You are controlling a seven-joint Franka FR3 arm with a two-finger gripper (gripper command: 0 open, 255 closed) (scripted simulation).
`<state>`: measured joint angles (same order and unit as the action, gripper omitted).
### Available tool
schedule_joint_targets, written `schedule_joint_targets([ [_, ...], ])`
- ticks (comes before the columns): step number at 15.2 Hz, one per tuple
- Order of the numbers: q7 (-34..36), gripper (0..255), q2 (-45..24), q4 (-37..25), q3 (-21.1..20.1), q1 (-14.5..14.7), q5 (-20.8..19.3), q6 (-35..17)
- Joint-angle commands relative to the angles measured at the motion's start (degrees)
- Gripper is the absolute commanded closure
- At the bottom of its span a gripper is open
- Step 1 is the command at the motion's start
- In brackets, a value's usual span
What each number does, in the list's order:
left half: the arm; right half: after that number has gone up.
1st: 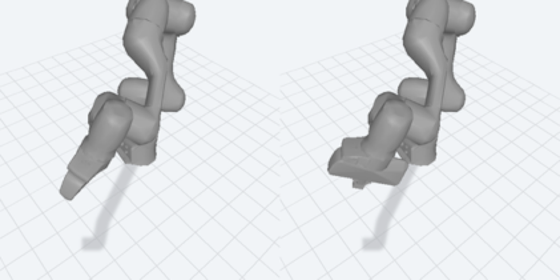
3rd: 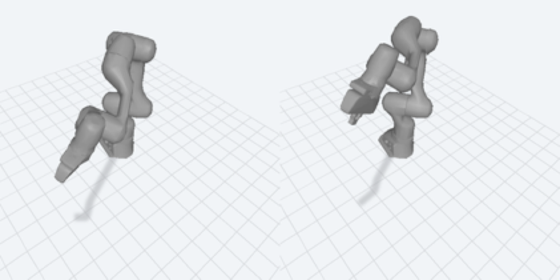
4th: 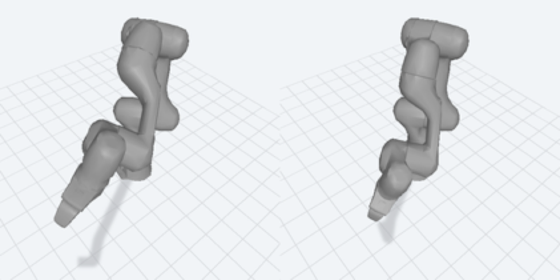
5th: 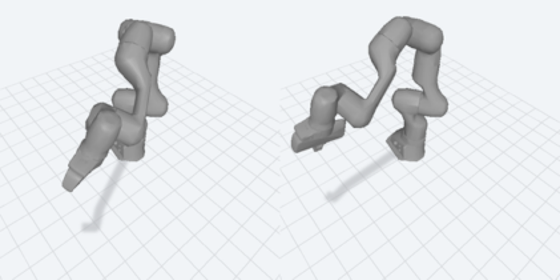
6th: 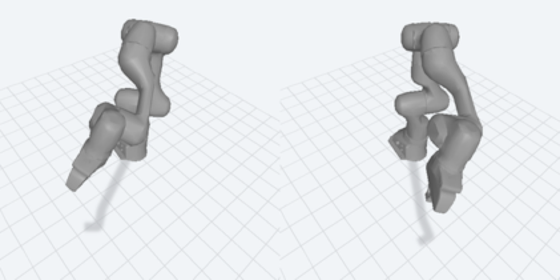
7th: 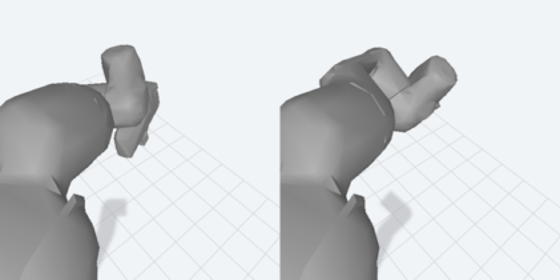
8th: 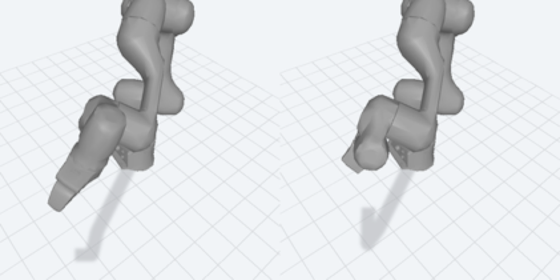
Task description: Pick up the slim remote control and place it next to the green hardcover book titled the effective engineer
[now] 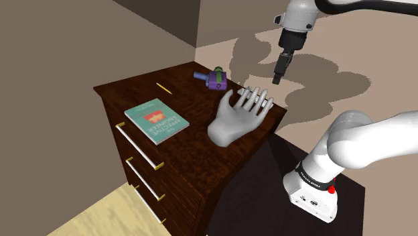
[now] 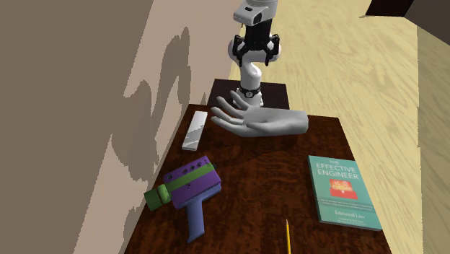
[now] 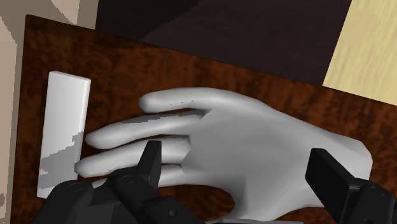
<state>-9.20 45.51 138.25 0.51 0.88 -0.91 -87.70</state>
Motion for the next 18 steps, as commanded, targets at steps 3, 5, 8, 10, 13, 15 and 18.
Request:
schedule_joint_targets([
  [3,-1.94,0,-1.07,1.86,1.91,-0.74,-1.37,-3.34],
  [5,-3.85,0,-2.52,3.42,3.84,-1.5,-2.68,-6.78],
  [8,-6.68,0,-5.39,5.18,6.79,-2.62,-4.47,-12.09],
  [10,-8.55,0,-7.76,5.95,8.79,-3.3,-5.51,-15.7],
  [13,-11.4,0,-11.99,6.47,11.79,-4.19,-6.73,-21.16],
  [15,-13.37,0,-15.22,6.4,13.8,-4.65,-7.24,-24.79],
  [18,-16.49,0,-20.62,5.66,16.81,-5.09,-7.41,-30.11],
])
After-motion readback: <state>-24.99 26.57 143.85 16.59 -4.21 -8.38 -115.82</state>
